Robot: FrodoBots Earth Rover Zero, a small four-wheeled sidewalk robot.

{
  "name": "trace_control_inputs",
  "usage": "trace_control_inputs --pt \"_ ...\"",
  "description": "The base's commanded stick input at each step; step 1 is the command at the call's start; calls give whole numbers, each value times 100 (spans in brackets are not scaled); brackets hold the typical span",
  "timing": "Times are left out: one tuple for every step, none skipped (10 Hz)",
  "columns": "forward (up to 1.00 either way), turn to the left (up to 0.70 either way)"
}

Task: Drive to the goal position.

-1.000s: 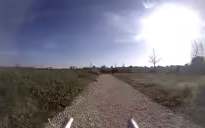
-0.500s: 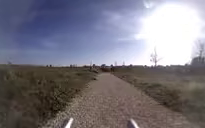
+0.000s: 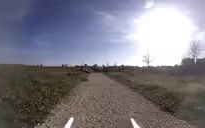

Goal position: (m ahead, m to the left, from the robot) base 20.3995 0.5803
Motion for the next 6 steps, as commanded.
trace_control_inputs --pt "50 0" --pt "50 0" --pt "50 0" --pt "50 0" --pt "50 0" --pt "50 0"
